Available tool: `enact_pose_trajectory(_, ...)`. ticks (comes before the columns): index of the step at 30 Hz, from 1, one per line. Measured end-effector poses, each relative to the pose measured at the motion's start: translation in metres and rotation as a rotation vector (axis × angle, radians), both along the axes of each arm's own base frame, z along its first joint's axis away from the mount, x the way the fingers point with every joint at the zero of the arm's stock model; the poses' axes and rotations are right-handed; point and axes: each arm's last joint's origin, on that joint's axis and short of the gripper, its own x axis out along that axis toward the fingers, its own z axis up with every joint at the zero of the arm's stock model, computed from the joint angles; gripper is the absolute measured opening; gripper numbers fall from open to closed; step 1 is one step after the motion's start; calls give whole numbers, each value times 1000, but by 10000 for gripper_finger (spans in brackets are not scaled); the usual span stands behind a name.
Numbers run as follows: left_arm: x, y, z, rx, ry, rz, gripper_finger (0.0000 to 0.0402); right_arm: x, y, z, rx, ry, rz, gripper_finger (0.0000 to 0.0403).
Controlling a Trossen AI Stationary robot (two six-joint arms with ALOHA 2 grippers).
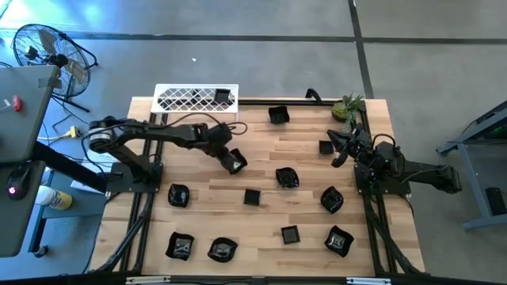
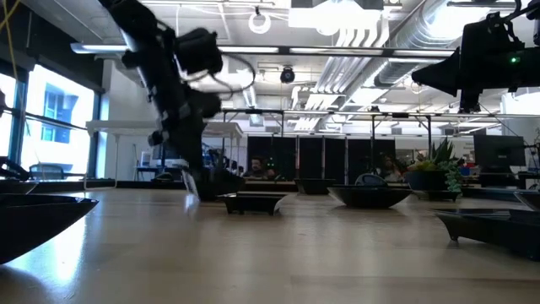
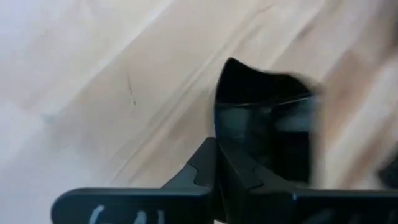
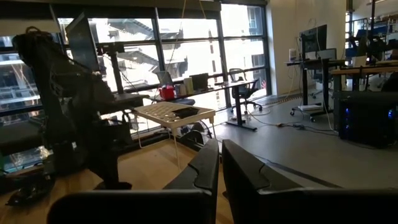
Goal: Pick & Place Mini shaped plates
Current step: Put the black distorted square plate on the shelf
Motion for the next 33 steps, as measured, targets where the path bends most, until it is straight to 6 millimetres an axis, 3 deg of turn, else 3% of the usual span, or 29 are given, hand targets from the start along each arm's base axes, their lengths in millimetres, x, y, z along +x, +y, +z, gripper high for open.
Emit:
enact_pose_trajectory(6, -7, -1, 70, 55, -45, -66, 1, 0, 0, 0, 0, 0, 0, 17)
enact_pose_trajectory(10, -30, 7, 123, 105, -35, -39, 1, 0, 0, 0, 0, 0, 2, 16)
enact_pose_trajectory(16, -71, 29, 178, 210, 18, 84, 1, 0, 0, 0, -1, 1, 2, 16)
enact_pose_trajectory(20, -92, 51, 191, 264, 16, 143, 0, 0, 0, 0, -1, 4, 4, 16)
enact_pose_trajectory(25, -122, 87, 185, 253, 44, 199, 0, 0, 0, 0, -1, 4, 4, 16)
enact_pose_trajectory(33, -164, 135, 183, 266, -80, 264, 0, 0, 0, 0, 0, 4, 4, 17)
